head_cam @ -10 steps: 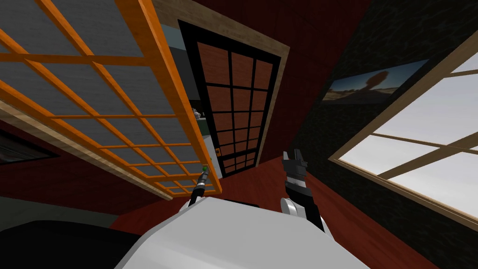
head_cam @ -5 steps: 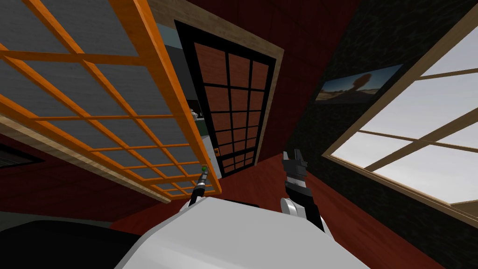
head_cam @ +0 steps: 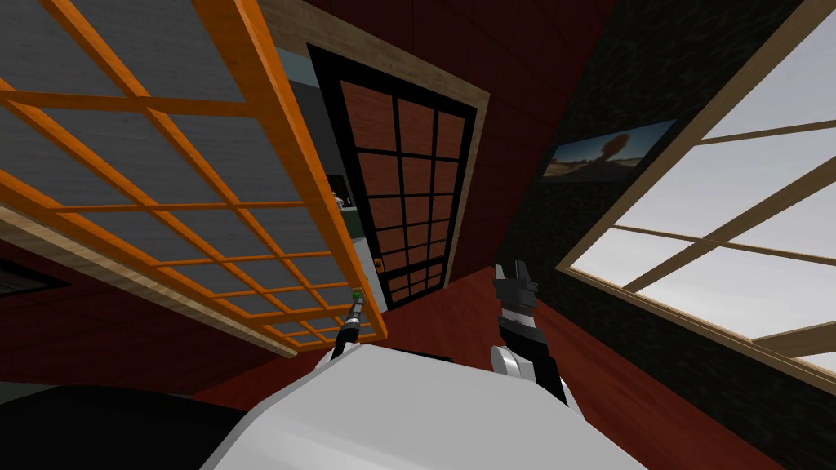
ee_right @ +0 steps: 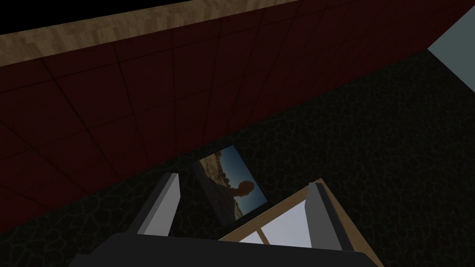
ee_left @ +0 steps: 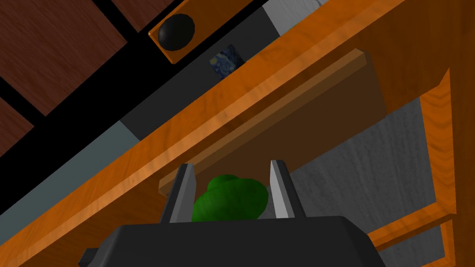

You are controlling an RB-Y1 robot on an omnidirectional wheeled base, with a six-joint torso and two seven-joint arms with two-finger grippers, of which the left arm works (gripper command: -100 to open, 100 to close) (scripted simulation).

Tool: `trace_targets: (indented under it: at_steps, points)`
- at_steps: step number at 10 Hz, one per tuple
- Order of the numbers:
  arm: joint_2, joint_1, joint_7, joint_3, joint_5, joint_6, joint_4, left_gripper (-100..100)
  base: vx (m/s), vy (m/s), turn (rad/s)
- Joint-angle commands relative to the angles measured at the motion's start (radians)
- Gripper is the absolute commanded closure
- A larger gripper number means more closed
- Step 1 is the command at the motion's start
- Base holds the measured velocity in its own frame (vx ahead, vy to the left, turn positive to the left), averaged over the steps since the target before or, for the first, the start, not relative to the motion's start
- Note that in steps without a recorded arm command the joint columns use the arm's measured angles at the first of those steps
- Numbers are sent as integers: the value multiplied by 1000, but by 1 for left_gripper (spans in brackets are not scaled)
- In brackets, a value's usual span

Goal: Pull the door open

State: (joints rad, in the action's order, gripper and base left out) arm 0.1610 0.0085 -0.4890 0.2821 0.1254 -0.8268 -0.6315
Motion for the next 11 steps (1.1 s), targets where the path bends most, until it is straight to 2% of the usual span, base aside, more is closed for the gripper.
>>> trace_targets:
  at_steps: [1, 3, 4, 6, 7, 11]
  points:
    - [30, 6, 7, 25, 13, -6, 14, 100, -6, -18, -6]
    - [33, 5, 76, 15, 34, -8, 12, 100, -45, 10, -85]
    - [33, 5, 89, 15, 34, -8, 12, 100, -56, 28, -68]
    - [33, 5, 89, 15, 34, -8, 31, 100, -3, 8, -6]
    - [33, 5, 89, 15, 34, -8, 12, 100, -2, -17, 43]
    - [33, 5, 89, 15, 34, -8, 12, 100, 1, 4, -3]
